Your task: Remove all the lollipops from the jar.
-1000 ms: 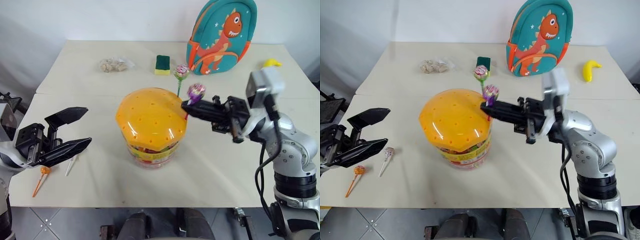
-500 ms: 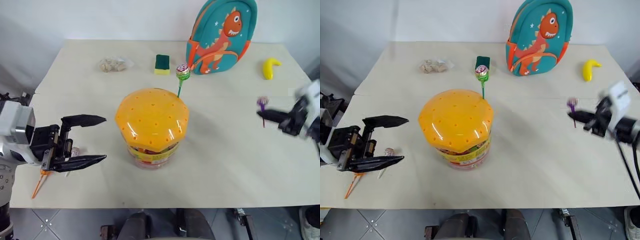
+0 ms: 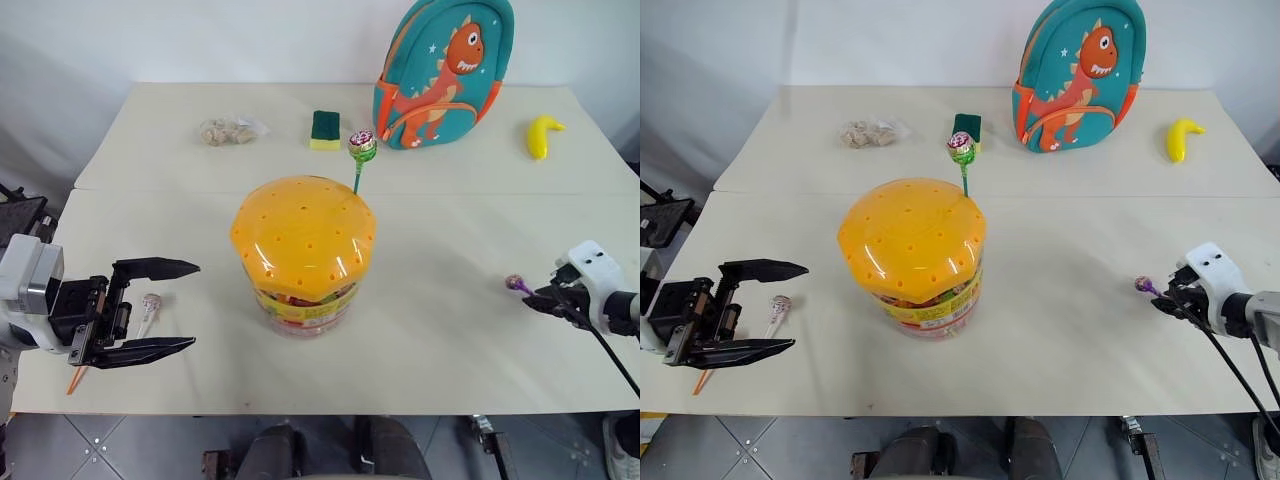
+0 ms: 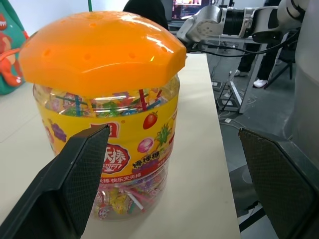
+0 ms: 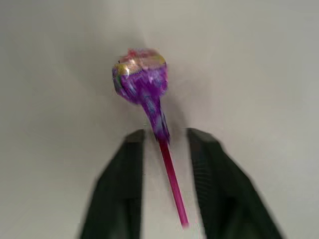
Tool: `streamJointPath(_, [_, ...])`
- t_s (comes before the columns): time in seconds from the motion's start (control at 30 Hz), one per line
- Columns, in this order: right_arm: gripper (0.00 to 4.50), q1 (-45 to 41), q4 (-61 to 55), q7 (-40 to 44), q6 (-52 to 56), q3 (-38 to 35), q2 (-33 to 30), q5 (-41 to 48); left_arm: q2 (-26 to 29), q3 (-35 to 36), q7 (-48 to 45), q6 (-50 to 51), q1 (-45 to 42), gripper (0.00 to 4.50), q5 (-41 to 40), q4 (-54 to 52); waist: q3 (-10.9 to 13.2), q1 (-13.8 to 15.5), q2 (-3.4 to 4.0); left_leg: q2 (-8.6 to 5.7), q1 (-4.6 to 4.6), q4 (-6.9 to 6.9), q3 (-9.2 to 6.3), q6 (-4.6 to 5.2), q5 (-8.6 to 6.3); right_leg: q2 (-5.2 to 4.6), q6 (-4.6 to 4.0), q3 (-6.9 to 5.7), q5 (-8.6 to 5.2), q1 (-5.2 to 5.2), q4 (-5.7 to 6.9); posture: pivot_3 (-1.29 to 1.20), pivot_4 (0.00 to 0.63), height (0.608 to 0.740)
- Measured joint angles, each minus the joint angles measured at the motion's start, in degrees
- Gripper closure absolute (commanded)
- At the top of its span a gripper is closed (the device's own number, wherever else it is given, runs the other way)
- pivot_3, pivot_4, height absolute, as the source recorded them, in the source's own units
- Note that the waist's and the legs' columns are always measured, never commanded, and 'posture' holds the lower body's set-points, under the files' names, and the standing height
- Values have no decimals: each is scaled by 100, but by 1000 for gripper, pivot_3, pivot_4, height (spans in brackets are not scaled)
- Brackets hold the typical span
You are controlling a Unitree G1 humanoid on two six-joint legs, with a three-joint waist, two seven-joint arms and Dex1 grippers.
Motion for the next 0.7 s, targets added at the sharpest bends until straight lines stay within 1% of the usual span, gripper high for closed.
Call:
streamJointPath(0.1, [1138, 156, 2, 497, -492, -284, 18, 65, 0, 165, 48, 34, 2, 112, -76, 6, 1, -14, 3, 0, 0, 1, 2, 0, 0, 1, 0, 0, 0, 0, 2, 0, 150, 740])
streamJointPath(0.13, [812, 154, -1, 738, -837, -502, 98, 134, 0, 253, 85, 51, -12, 112, -124, 36, 1, -15, 3, 0, 1, 1, 2, 0, 0, 2, 0, -1, 0, 0, 2, 0, 150, 740])
streamJointPath(0.2, [812, 18, -30, 1232, -1525, -894, 311, 374, -17, 345, 179, 71, -68, 112, -223, 153, 1, -31, 3, 0, 6, 1, 5, 0, 0, 5, 0, -1, 0, 2, 5, 0, 150, 740])
streamJointPath(0.27, [812, -264, -133, 1505, -1846, -1081, 544, 642, -80, 418, 284, 127, -128, 112, -343, 220, 1, -43, 3, 2, 7, 1, 6, 0, 0, 6, 0, 0, 0, 2, 22, 0, 150, 740])
streamJointPath(0.37, [812, -1073, -658, 1626, -1673, -1040, 961, 1293, -182, 502, 487, 216, -251, 112, -540, 410, 2, -65, 7, 4, 10, 1, 5, -1, 0, 4, -1, 5, 0, -2, 29, 0, 150, 740])
streamJointPath(0.43, [812, -1646, -983, 1547, -1393, -886, 1215, 1666, -237, 538, 602, 260, -271, 112, -612, 467, 3, -59, 7, 5, 9, 2, -1, -4, -2, 3, -4, 4, -2, -2, 28, 0, 150, 740])
streamJointPath(0.57, [812, -2794, -1574, 1037, -750, -276, 2083, 2287, -353, 641, 863, 334, -393, 112, -756, 644, 2, -33, 5, 4, 0, 2, -17, -8, -4, -1, -6, -6, -3, -5, 25, 0, 150, 740])
streamJointPath(0.63, [812, -3251, -1627, 723, -486, 46, 2521, 2397, -360, 679, 921, 377, -370, 112, -807, 633, 2, -24, 4, -1, -5, 3, -20, -7, -4, -5, -6, -9, -3, -8, 25, 0, 150, 740])
streamJointPath(0.7, [812, -3452, -1645, 565, -372, 255, 2705, 2415, -362, 686, 954, 409, -351, 112, -849, 618, 1, -12, 3, -6, -10, 3, -32, -5, -4, -7, -6, -15, -3, -8, 25, 0, 150, 740])
